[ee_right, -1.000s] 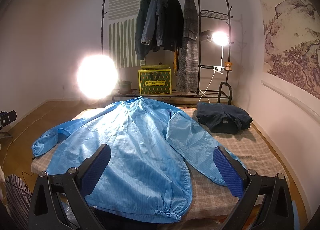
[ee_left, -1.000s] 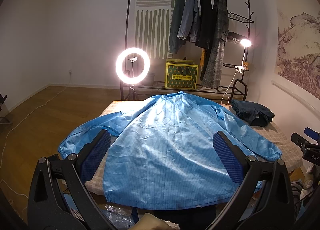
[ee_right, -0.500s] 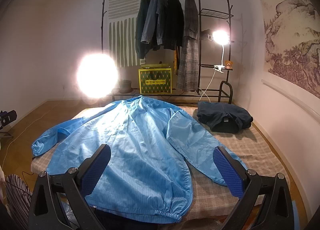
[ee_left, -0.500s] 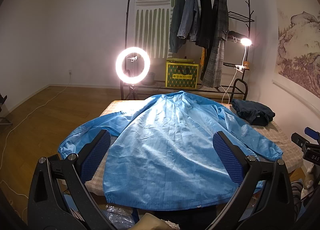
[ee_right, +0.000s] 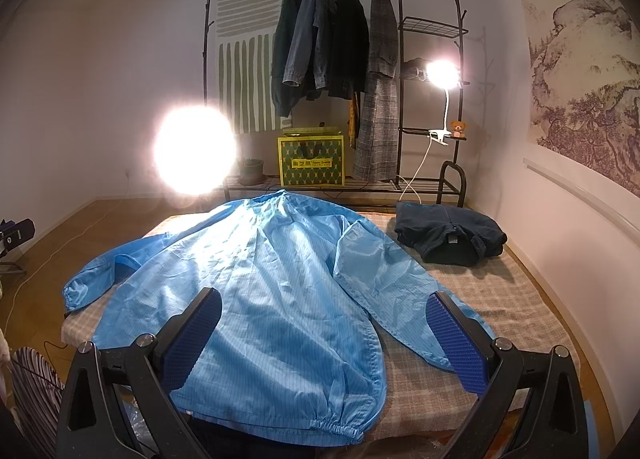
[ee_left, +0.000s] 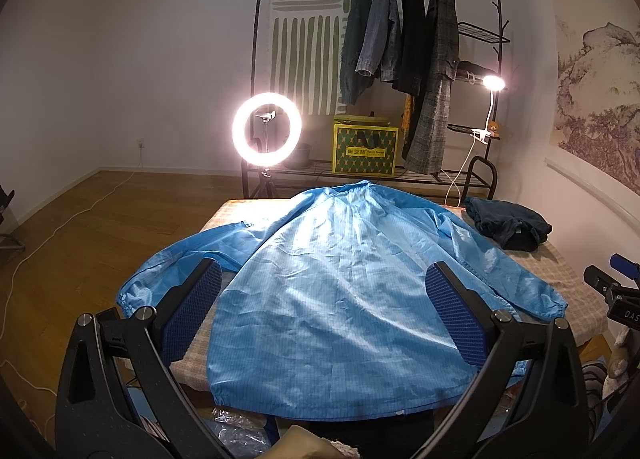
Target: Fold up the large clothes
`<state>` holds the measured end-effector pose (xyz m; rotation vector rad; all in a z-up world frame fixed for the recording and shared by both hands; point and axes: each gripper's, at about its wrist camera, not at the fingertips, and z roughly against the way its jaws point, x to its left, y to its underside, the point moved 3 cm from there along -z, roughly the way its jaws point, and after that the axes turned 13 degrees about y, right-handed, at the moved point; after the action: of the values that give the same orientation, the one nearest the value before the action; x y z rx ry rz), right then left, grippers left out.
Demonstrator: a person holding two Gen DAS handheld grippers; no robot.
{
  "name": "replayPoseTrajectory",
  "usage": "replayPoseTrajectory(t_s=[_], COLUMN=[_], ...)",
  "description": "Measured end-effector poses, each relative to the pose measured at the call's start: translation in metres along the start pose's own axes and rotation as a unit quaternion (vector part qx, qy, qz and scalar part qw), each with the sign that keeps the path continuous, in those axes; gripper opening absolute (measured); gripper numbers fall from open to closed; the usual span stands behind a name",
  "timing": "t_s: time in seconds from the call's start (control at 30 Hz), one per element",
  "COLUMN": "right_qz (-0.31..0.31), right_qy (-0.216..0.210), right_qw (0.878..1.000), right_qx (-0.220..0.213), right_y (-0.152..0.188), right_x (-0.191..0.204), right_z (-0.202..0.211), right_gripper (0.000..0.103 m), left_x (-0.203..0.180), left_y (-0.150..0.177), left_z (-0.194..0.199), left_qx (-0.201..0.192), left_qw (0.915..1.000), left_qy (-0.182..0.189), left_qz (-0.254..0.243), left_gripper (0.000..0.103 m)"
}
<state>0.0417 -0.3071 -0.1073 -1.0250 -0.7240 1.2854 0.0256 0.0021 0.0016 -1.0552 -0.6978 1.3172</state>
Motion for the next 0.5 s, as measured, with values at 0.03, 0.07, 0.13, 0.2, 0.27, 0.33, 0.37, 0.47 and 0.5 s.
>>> replayPoseTrajectory(t_s=[0.03,0.07,0.13,0.2,0.27,0.33,0.37,0.47,0.5], right_qz=[0.0,0.0,0.0,0.0,0.0,0.001,0.001,0.001,0.001], right_qy=[0.0,0.0,0.0,-0.001,0.0,0.0,0.0,-0.001,-0.001], right_qw=[1.0,1.0,1.0,1.0,1.0,1.0,1.0,1.0,1.0], right_qx=[0.0,0.0,0.001,0.001,0.001,0.002,0.002,0.002,0.003], right_y=[0.0003,0.0004,0.0011,0.0011,0.001,0.0012,0.002,0.0026,0.0037], right_x=[0.0004,0.0002,0.0011,0.0013,0.0012,0.0013,0.0024,0.0026,0.0042], right_z=[-0.0004,-0.0005,-0.0014,-0.0013,-0.0015,-0.0011,-0.0018,-0.0022,-0.0034], right_gripper=[0.103,0.103,0.103,0.103,0.103,0.103,0.103,0.103,0.103], left_x=[0.0006,0.0011,0.0011,0.0014,0.0021,0.0033,0.0048,0.0048,0.0061], left_y=[-0.0003,0.0,-0.0006,-0.0003,0.0005,0.001,0.0014,0.0015,0.0021], left_z=[-0.0006,-0.0013,-0.0012,-0.0013,-0.0023,-0.0026,-0.0038,-0.004,-0.0051], left_qx=[0.0,0.001,0.001,0.001,0.001,0.001,0.002,0.002,0.002], left_qw=[1.0,1.0,1.0,1.0,1.0,1.0,1.0,1.0,1.0], left_qy=[0.0,0.0,0.0,-0.001,-0.001,-0.002,-0.002,-0.002,-0.002], left_qz=[0.0,0.0,0.0,0.0,0.001,0.001,0.002,0.001,0.001], left_gripper=[0.103,0.103,0.103,0.103,0.103,0.103,0.103,0.103,0.103])
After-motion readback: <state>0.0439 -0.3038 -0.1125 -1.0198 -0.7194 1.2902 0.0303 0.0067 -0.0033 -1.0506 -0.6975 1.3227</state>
